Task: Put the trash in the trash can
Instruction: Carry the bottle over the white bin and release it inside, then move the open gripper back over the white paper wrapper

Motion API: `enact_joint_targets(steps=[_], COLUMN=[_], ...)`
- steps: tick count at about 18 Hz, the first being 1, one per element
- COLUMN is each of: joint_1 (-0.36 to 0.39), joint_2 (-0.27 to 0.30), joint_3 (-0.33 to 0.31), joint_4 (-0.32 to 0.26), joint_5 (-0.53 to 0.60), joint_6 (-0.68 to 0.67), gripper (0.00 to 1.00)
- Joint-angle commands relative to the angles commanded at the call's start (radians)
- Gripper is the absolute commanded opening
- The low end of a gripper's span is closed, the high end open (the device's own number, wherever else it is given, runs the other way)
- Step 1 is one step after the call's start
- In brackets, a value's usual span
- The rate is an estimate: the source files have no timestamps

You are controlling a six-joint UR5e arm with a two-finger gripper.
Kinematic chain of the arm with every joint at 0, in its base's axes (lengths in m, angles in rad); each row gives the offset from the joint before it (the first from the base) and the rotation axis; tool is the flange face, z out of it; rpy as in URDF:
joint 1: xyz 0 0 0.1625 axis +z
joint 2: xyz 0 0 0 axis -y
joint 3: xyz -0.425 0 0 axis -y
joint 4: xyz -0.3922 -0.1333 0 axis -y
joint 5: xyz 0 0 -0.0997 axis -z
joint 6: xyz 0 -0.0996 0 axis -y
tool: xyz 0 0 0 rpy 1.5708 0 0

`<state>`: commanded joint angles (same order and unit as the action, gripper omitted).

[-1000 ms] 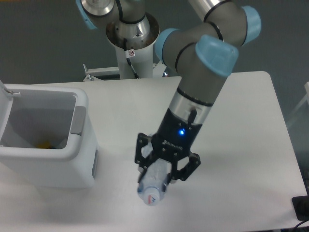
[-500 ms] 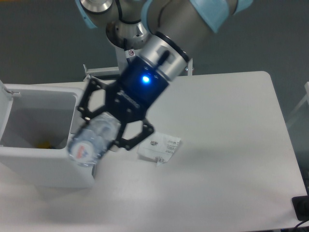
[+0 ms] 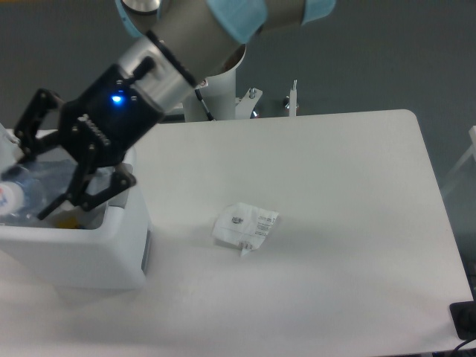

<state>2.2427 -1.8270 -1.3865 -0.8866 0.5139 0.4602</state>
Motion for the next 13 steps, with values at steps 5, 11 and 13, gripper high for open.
enact_joint_targets(steps=[5, 11, 13], joint_1=[-0.003, 0.196, 0.302], joint_2=[0.006, -0.035, -0.038], joint_3=[-0.026, -0.046, -0.101], joint_4=[0.0, -0.003, -0.003], joint_5=[0.002, 0.0, 0.0], joint_6=[-0.011, -0.083, -0.066], gripper=[1.0, 1.0, 1.0])
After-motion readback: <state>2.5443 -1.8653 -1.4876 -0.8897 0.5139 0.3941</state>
